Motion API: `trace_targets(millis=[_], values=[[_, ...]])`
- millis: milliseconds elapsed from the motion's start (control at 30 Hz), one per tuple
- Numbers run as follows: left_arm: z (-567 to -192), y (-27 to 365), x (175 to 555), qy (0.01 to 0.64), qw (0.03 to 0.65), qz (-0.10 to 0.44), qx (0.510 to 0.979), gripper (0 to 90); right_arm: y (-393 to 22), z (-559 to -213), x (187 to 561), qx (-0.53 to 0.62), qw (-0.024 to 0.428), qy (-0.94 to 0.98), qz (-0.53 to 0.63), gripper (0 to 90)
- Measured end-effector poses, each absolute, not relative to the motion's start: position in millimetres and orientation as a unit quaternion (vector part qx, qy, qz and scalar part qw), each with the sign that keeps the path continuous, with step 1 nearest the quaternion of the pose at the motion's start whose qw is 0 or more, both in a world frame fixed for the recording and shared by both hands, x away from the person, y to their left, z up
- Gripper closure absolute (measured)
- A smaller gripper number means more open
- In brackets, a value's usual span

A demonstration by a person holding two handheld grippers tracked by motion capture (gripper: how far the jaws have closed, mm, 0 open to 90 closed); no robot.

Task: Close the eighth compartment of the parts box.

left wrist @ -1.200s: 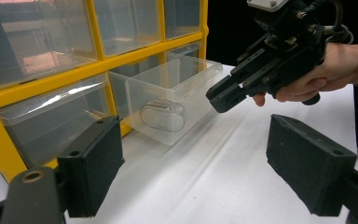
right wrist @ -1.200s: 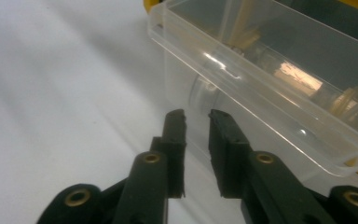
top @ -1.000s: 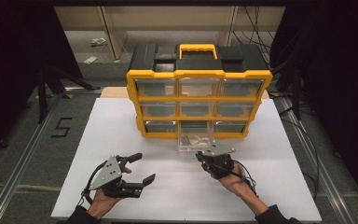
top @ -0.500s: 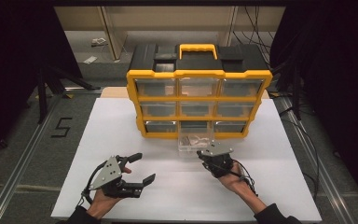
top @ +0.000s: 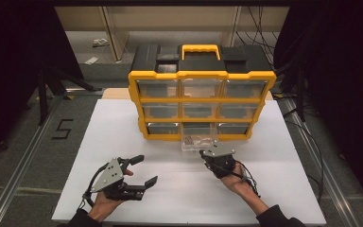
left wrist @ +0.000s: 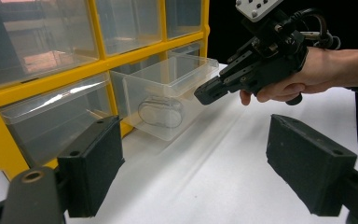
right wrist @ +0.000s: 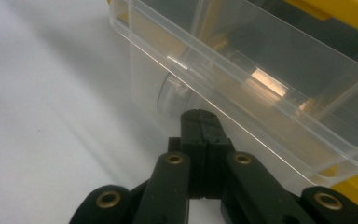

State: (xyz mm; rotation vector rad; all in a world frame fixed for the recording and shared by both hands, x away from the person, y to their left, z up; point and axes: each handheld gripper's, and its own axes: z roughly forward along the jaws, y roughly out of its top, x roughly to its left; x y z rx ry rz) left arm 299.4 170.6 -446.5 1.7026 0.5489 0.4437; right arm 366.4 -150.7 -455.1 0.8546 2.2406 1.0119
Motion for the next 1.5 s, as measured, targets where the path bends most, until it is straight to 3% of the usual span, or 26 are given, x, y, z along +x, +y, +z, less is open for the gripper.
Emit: trace_targets(millis=[1500], values=[[-446,172,299,0.239,0.605,0.194,0.734,18.2,-136,-463,399,0.342,0.307,0.797,0.392,90.0]])
